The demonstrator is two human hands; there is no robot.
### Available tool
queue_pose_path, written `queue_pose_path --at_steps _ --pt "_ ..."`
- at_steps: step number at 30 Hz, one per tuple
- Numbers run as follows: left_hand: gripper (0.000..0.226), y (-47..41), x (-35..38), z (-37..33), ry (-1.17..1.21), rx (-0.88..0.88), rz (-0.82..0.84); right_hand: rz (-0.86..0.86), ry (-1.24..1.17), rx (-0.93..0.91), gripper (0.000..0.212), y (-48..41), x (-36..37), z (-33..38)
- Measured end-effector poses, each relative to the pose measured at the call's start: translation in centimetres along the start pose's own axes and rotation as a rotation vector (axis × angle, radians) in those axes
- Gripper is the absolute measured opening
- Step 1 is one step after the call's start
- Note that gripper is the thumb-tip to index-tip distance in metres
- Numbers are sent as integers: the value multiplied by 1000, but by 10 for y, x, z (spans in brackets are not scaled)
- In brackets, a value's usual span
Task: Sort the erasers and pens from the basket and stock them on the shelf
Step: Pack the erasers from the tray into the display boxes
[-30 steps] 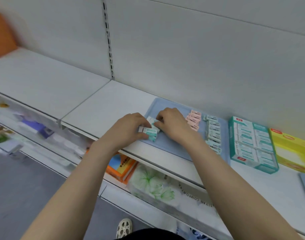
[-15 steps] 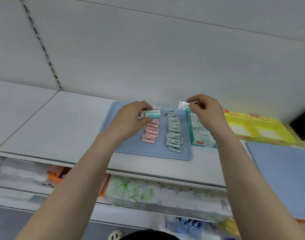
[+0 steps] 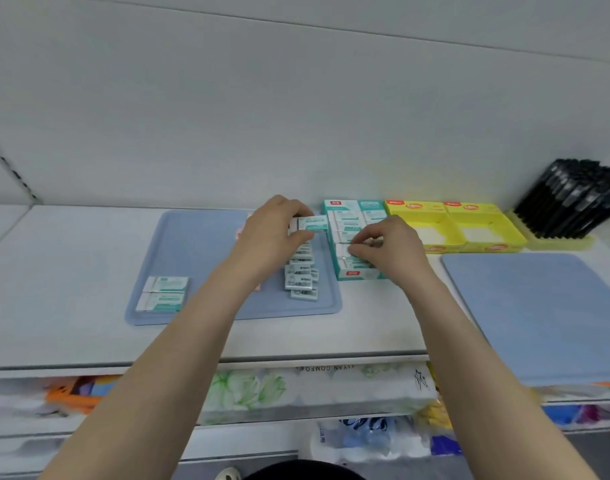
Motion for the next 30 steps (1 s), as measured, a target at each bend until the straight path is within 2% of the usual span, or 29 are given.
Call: queue_pose_path --at_steps 4,6,8,9,11,13,15,20,25,30 --pt "28 -4 11 -11 -12 10 12 -86 3 -67 10 3 -6 1" --pt "31 -9 22 -21 -34 38 30 -95 -234 -54 11 4 -14 2" --pt "33 -14 34 -34 -63 72 48 60 -562 -6 8 8 -18 1" --pt "35 -17 41 -40 -63 88 52 102 -622 -6 8 9 -21 -2" --pt "45 -22 52 -46 -42 100 68 45 -565 12 14 6 -29 -17" --pt "55 -23 63 -45 -83 91 115 -92 -425 83 11 1 -43 -37" --pt "53 -24 71 -42 -185 86 159 -147 -290 135 7 0 -55 -54" --pt "38 -26 76 -38 -247 81 113 -99 -293 134 9 3 -40 -57" --pt "38 -24 73 -37 -241 81 95 -173 -17 -29 6 3 -22 -38" --pt "39 -23 71 -34 -236 85 122 9 116 -107 25 3 -21 -28"
Point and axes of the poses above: each hand's wrist, its own y-axis away from the middle knuckle, its own x-axis out of the palm, z = x × y, the point moved 4 cm from there along -y, towards the middle knuckle, and after that the axes turned 5 degrees about x, right-handed, at the moved point
